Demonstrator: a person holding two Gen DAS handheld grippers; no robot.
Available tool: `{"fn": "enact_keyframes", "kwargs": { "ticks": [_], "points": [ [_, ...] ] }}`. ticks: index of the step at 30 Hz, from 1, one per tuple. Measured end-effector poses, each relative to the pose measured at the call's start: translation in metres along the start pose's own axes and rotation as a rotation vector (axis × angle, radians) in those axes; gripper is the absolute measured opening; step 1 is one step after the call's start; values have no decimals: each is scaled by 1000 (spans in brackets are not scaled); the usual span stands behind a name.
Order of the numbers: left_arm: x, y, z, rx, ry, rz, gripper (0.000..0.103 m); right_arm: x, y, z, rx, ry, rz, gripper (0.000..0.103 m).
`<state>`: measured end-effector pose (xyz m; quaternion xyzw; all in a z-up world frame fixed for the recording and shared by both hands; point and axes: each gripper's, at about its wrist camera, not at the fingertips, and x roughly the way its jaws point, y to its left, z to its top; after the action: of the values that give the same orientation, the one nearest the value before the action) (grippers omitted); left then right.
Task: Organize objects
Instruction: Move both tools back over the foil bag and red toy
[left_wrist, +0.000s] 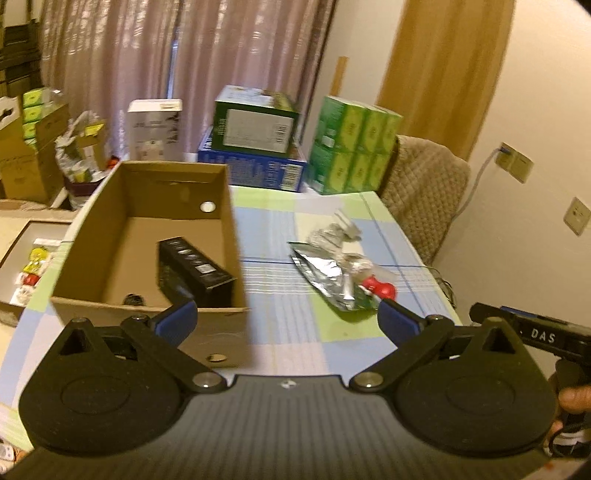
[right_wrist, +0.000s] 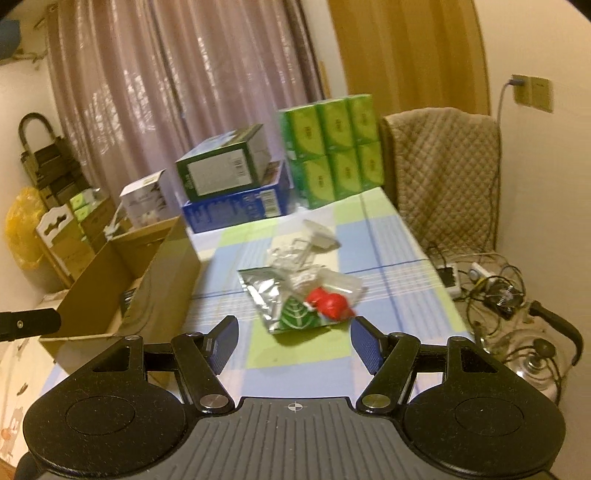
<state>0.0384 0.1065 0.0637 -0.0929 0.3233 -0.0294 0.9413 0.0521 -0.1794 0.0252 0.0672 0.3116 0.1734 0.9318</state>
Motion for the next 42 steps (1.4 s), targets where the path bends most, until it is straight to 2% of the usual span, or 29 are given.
{"fn": "enact_keyframes", "kwargs": {
  "ticks": [4,12,19,25,30,35,42],
  "points": [
    [8,-19,-2,16,13,-28,102,-7,-18,-2,28,-6,-23,65],
    [26,-48,-9,51,40,-37,102,-13,-48,-6,58,15,-76,65],
    [38,-63,-15,76,54,-42,102,-10,-64,-8,55,37,-119,65],
    [52,-68,-19,51,55,-56,102,-7,-75,-8,56,48,-131,65],
    [66,-73,-22,45,91,-52,102,0,-80,-7,29,62,-127,65],
    [83,-70,-21,-14,111,-51,102,14,-81,-4,-23,81,-131,65],
    [116,-72,-19,-1,132,-20,102,45,-75,5,-135,87,-60,65]
  ]
}}
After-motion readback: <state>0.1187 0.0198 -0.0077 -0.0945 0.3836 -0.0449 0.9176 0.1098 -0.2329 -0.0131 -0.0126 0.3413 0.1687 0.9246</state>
